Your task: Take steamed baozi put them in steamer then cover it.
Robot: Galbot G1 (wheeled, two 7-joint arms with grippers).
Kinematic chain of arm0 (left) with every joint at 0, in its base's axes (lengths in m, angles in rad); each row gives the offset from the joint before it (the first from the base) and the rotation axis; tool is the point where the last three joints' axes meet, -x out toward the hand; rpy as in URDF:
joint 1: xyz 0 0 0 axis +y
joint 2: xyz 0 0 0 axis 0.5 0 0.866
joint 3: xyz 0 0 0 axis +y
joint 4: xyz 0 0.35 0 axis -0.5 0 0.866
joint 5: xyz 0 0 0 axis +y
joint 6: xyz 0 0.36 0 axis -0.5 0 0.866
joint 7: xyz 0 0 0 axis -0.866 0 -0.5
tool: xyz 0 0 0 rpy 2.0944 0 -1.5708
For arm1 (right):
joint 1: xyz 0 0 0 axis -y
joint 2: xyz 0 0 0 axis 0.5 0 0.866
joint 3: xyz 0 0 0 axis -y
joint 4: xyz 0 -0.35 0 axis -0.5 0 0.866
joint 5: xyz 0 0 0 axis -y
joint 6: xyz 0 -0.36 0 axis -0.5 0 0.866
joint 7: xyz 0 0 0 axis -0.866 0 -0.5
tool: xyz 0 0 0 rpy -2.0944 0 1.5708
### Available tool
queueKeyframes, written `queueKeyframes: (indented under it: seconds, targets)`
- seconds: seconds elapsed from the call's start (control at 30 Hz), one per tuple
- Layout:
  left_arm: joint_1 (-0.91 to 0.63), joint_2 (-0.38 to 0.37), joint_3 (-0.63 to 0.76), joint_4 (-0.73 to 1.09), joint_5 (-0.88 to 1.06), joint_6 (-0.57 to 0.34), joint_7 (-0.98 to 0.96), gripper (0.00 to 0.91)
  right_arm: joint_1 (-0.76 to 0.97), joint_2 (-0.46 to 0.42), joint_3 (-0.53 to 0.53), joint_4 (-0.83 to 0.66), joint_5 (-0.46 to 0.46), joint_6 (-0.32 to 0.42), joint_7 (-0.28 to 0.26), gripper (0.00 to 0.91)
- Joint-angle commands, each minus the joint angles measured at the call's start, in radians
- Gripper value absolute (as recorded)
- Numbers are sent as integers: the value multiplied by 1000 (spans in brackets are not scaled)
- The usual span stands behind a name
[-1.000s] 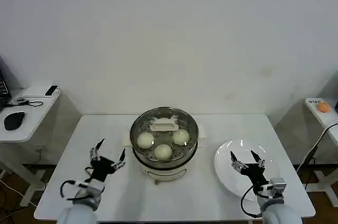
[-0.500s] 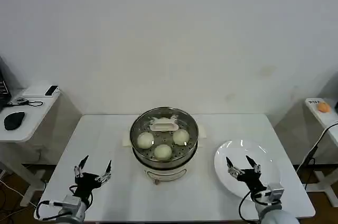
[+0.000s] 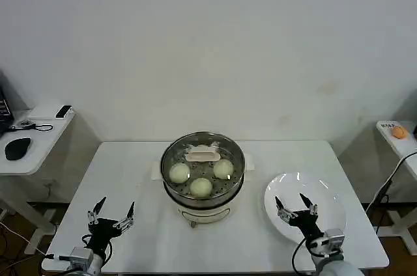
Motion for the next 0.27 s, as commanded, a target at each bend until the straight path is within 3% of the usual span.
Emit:
queueKeyframes:
  seconds: [0.03,0.27]
  targets:
    - [13,-5,-10,-16,-58,13,11,907,0,5,8,-4,-79,14,-36,907]
    - [21,-5,-8,-19,-53,14,15,907,-13,10,19,-4,-88,1,-48,907]
